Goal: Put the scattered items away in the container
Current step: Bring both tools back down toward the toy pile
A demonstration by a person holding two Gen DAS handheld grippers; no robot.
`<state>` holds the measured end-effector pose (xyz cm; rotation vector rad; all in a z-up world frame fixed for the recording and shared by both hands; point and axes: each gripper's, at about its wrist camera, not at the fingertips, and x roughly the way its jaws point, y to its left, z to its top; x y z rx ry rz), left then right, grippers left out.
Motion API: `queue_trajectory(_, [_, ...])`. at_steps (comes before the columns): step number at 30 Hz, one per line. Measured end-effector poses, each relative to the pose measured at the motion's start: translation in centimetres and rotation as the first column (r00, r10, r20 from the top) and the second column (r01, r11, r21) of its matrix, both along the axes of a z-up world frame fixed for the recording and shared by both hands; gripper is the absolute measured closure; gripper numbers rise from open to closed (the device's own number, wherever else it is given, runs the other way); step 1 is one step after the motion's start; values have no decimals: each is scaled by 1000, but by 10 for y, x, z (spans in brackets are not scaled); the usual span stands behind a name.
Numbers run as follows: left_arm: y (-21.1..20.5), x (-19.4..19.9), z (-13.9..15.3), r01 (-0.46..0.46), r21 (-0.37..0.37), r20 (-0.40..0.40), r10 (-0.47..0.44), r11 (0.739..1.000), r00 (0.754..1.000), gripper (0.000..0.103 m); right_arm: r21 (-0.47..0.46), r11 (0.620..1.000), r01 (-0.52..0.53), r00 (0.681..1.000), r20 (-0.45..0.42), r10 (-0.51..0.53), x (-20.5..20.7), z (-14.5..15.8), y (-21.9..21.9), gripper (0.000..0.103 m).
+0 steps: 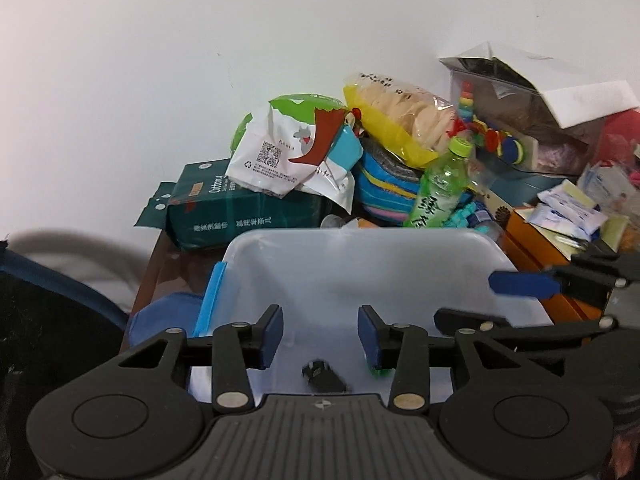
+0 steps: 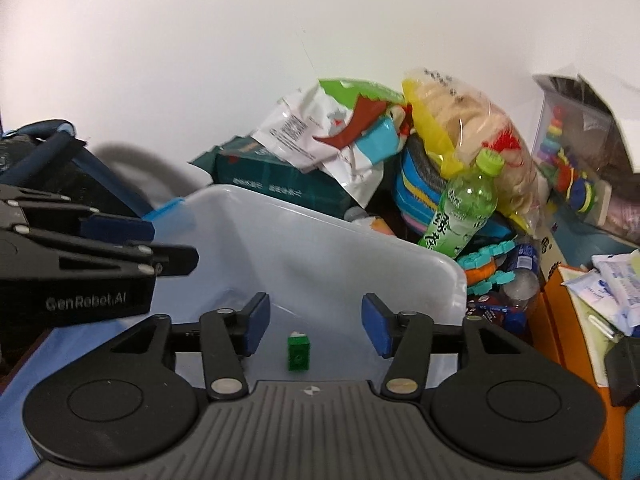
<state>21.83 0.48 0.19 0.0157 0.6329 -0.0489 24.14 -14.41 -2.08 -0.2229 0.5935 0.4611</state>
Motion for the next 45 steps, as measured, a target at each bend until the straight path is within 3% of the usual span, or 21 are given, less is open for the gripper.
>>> queue_trajectory(9, [3, -74, -12, -17, 18, -26, 18, 1000, 999, 46, 23, 1000, -9, 1000, 21, 9, -64, 8, -14, 35])
queue_trajectory(24, [22, -145, -68, -7, 50, -160, 15, 999, 987, 44, -73, 996, -50, 997, -59, 46, -150, -45, -5, 39])
queue_trajectory(36, [22, -157, -98, 77, 43, -210, -67, 996, 975, 44, -108, 992, -69, 981, -190, 48, -194, -94, 7, 46])
queue_trajectory(39, [18, -150, -101, 106, 48, -204, -94, 993, 974, 44, -119, 991, -67, 980, -194, 43, -198, -101, 10, 54])
queue_trajectory(45, [15, -130, -107, 136, 26, -208, -128, 990, 970, 44, -103, 995, 14, 982, -187, -34, -188, -102, 2, 55])
